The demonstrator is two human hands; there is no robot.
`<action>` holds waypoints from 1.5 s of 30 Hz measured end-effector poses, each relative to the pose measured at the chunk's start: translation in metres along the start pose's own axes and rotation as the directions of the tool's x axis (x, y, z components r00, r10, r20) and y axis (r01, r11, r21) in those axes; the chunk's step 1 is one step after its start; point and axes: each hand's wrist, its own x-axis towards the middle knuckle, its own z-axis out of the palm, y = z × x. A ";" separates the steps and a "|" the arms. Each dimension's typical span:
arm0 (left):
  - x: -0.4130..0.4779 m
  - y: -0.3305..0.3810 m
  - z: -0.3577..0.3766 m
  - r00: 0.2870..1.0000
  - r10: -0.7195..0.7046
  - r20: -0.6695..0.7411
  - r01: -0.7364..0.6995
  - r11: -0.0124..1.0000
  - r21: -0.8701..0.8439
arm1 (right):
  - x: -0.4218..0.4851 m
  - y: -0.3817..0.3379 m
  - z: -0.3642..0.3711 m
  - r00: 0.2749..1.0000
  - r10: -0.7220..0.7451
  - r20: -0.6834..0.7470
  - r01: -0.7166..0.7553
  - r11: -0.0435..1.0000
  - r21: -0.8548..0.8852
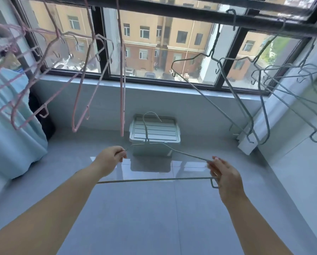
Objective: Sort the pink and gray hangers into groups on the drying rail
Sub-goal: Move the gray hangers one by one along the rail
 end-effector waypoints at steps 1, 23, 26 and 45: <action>-0.003 -0.001 0.002 0.999 0.016 0.028 -0.015 0.999 -0.040 | 0.002 0.005 -0.003 0.984 -0.083 -0.160 0.059 0.987 -0.152; -0.011 0.131 0.026 0.991 -0.102 0.081 0.110 0.311 -0.944 | -0.121 0.030 0.100 0.732 -0.161 0.662 0.644 0.483 -0.594; -0.015 0.148 0.019 0.995 -0.072 0.070 0.086 0.247 -0.965 | -0.126 0.021 0.100 0.731 -0.267 0.628 0.663 0.492 -0.564; -0.021 0.200 -0.086 0.928 0.309 -0.206 -0.366 0.665 -0.652 | -0.099 -0.081 0.146 0.588 -0.534 0.608 0.777 0.583 -0.239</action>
